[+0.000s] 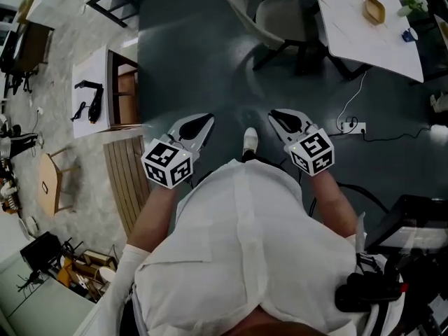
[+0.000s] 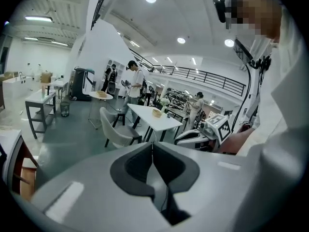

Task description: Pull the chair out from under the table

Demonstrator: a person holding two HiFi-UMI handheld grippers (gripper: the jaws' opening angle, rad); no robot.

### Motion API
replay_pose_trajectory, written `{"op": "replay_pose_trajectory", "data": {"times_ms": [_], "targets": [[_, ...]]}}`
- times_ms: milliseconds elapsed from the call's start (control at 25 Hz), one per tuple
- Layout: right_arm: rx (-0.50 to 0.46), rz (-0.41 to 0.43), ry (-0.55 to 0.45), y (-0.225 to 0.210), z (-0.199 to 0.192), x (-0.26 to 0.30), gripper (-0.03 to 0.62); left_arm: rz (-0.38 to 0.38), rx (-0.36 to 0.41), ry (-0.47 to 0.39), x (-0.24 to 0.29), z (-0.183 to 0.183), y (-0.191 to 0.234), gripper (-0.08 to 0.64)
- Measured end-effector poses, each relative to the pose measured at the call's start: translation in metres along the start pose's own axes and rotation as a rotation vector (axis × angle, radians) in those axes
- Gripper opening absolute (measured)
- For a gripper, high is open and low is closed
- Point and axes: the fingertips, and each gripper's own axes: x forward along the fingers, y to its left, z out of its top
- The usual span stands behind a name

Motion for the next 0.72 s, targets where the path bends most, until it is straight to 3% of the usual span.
{"op": "replay_pose_trajectory", "data": {"times_ms": [200,480,720], "targets": [[0.022,-0.018,-0.008,-0.043,0.010,0.009,0.009,-0.013,-0.018,0.012,0.037,0.019,0.013,0.009],[0.056,-0.031,0.010,-0.071,0.022,0.038,0.009,-0.020,-0.057,0.026,0.064,0.036,0.059,0.012],[0.080,-0.130,0.000,-0.115,0.051,0.062,0.009,-0.061,-0.070,0.048,0.104,0.061,0.119,0.026]]}}
